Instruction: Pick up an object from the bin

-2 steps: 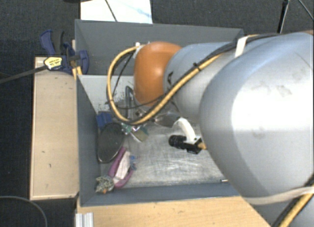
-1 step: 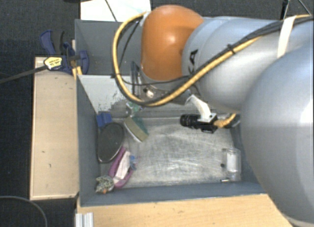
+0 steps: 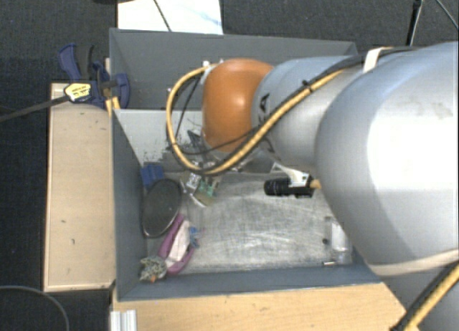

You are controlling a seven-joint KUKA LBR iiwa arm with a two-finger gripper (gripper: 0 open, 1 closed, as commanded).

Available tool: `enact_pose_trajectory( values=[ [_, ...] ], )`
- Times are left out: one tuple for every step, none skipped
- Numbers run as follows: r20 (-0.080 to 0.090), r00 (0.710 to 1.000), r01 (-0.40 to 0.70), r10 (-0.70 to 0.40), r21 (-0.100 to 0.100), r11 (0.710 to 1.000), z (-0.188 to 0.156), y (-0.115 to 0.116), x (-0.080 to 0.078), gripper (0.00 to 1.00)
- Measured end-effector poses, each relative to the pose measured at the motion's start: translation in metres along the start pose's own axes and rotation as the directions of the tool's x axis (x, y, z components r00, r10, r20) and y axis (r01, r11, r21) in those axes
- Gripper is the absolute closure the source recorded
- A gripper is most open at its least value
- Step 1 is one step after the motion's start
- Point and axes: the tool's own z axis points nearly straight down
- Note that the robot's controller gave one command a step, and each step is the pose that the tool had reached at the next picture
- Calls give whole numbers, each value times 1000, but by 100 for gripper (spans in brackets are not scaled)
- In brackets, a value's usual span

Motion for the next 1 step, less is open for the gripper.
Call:
enact_pose_trajectory(
  values=[
    [6, 1000, 7, -7, -6, 1000, -134, 6, -4, 100]
  ],
)
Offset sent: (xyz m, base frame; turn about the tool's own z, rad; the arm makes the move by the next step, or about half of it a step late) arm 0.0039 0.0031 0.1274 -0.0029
